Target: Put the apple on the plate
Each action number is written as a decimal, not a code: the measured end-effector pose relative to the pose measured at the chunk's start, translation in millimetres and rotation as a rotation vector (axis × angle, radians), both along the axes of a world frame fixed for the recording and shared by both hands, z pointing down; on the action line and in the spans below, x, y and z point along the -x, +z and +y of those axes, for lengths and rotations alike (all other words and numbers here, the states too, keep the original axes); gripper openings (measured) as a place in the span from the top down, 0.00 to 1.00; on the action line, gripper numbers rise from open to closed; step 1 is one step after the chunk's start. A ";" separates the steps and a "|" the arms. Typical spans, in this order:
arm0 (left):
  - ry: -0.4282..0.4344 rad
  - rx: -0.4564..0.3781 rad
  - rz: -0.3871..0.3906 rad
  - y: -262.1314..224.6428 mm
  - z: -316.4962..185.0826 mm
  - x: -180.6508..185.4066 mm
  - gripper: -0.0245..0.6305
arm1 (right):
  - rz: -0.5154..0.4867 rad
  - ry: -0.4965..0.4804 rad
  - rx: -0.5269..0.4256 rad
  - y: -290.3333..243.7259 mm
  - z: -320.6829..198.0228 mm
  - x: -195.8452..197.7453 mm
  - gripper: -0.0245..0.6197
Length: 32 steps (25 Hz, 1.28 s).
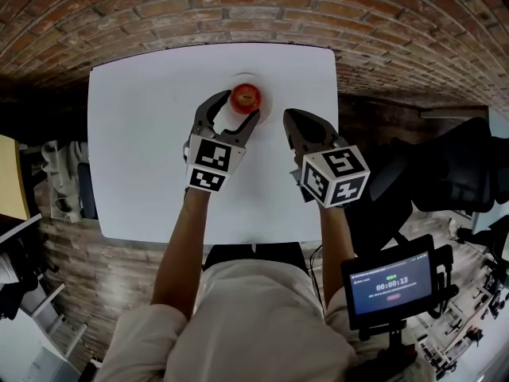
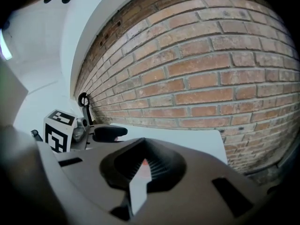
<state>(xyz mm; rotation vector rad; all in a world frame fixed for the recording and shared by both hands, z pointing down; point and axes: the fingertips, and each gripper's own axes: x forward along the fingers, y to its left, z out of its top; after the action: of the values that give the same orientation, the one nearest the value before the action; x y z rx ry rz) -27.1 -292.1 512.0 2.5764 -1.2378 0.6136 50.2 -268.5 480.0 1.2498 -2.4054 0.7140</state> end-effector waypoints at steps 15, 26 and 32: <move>-0.001 -0.103 0.068 -66.8 26.2 5.3 0.70 | -0.049 0.017 -0.074 -55.9 19.0 0.4 0.96; -0.042 -0.148 0.071 -100.9 50.8 13.9 0.88 | -0.034 0.034 -0.156 -95.2 44.2 -3.9 0.96; -0.034 -0.185 0.080 -120.6 68.4 11.4 0.90 | -0.038 0.043 -0.195 -113.2 59.2 -7.7 0.96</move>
<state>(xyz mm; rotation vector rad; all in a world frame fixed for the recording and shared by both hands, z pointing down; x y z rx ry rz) -38.5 -223.8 391.4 2.6915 -1.3678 0.4026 57.9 -209.3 366.7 1.3775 -2.5366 0.5288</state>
